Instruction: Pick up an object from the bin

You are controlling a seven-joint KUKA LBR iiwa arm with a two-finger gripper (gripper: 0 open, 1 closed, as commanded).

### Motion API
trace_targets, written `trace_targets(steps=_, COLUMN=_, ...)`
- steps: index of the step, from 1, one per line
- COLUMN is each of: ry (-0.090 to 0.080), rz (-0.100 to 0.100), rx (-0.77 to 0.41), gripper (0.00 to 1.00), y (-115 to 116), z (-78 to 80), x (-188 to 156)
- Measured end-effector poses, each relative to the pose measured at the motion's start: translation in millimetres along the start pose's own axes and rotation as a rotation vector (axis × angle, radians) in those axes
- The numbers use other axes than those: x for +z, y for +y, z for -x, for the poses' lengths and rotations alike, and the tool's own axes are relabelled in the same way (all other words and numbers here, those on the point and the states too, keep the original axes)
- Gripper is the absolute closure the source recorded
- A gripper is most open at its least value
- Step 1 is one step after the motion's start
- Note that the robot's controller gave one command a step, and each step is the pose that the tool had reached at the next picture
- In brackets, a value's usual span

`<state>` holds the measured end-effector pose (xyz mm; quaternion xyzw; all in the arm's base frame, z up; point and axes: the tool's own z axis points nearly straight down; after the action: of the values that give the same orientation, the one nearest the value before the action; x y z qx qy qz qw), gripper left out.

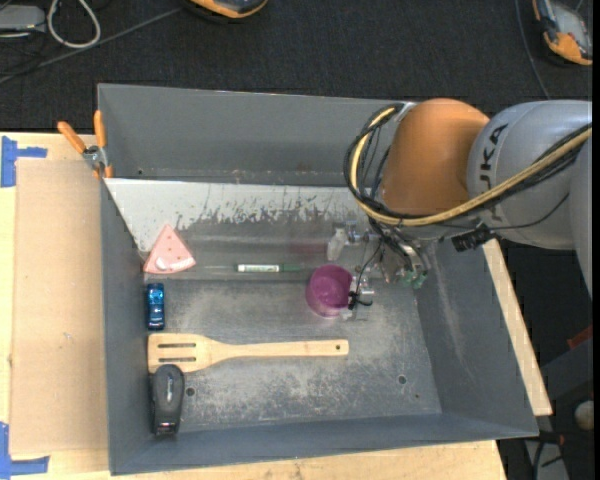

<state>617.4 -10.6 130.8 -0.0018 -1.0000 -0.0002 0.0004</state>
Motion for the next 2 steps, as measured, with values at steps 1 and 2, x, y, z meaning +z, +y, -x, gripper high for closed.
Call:
trace_targets(steps=1, ry=0.003, rz=0.001, rx=0.058, gripper=0.00, y=-5.9, z=-1.5, x=41.6)
trace_targets(steps=2, ry=0.013, rz=0.001, rx=0.093, gripper=1.00, y=8.3, z=1.1, x=62.7)
